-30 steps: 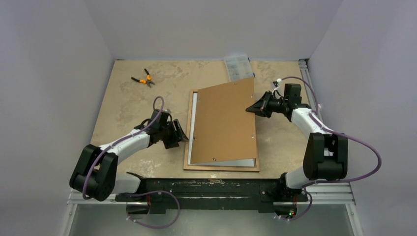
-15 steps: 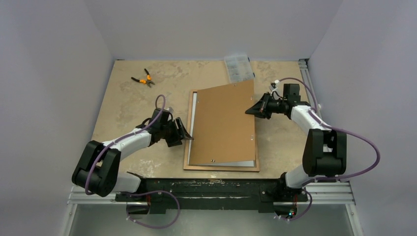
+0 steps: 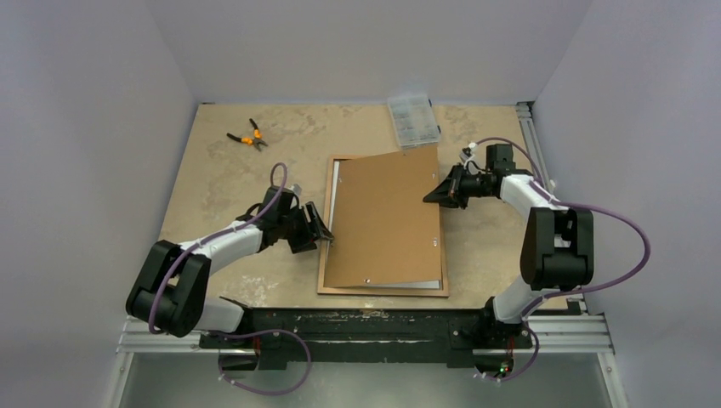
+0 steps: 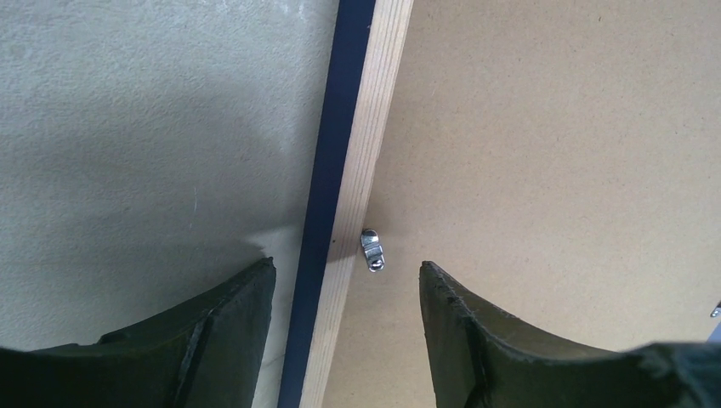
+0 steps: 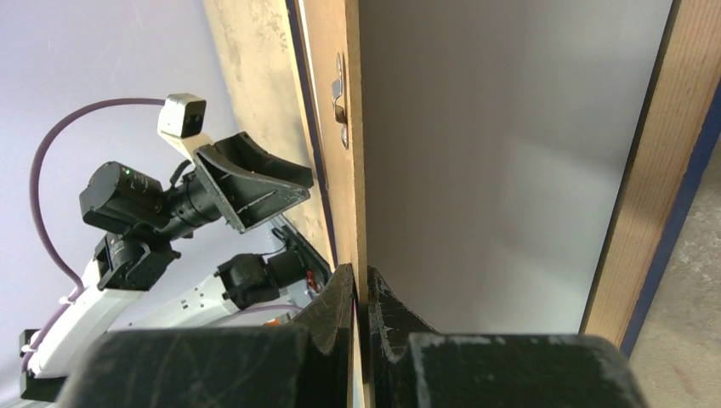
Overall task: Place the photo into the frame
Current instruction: Place the photo frame item in the photo frame.
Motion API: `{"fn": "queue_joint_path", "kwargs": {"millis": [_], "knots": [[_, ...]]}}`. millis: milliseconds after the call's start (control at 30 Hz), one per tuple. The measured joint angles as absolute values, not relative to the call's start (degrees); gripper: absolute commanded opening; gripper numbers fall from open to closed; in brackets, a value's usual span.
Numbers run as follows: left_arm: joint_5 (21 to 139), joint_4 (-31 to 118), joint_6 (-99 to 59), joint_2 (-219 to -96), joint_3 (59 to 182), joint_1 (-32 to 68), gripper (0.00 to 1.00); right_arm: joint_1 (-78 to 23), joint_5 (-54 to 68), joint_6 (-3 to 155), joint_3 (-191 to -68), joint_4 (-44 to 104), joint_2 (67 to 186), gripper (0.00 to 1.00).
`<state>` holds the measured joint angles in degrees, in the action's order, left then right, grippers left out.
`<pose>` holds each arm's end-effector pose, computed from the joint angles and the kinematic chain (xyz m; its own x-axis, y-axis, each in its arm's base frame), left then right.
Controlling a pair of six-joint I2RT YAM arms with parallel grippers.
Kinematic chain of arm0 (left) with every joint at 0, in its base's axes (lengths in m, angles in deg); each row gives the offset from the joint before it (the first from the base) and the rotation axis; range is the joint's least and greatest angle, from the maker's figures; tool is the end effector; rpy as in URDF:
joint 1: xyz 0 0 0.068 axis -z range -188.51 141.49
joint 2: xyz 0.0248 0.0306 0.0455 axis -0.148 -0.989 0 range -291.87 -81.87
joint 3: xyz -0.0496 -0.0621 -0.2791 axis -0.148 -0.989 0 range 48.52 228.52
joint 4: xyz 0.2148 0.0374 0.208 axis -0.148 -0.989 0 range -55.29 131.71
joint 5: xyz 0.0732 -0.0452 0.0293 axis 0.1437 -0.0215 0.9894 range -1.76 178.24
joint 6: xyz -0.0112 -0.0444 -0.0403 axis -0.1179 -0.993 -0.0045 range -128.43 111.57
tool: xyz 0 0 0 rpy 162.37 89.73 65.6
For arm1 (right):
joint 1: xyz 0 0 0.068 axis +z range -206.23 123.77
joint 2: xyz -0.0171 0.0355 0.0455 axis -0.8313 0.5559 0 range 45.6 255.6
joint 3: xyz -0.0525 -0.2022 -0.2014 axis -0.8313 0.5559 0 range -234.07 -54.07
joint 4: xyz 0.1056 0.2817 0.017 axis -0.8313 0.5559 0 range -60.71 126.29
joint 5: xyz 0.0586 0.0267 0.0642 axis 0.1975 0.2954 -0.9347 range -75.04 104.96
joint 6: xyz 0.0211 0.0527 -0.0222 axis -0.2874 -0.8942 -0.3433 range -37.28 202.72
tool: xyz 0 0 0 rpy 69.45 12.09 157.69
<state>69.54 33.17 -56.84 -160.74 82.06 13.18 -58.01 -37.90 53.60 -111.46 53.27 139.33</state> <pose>0.2540 -0.1167 0.1334 -0.8914 -0.4078 -0.1978 -0.2122 0.7611 -0.6129 0.3565 0.0254 0.1848 -0.9415 0.3232 -0.0955 0.0944 0.5248 0.8460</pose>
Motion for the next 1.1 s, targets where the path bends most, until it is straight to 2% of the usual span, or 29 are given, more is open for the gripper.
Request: {"fn": "queue_joint_path", "kwargs": {"millis": [633,933,1000,1100], "knots": [[66.55,35.29,-56.66,-162.67,82.67,12.99,0.67,-57.18,-38.54,57.69,-113.05,53.25,144.01,0.00],[65.24,35.23,-55.90,-163.34,83.04,12.59,0.67,-54.86,-37.20,59.85,-115.81,52.31,145.71,0.05],[64.93,35.16,-55.74,-163.48,83.13,12.51,0.67,-54.86,-36.70,60.79,-116.29,52.60,147.03,0.11],[64.82,34.97,-55.35,-163.48,83.24,12.49,0.67,-54.84,-35.21,62.41,-116.96,53.06,149.32,0.33]]}}
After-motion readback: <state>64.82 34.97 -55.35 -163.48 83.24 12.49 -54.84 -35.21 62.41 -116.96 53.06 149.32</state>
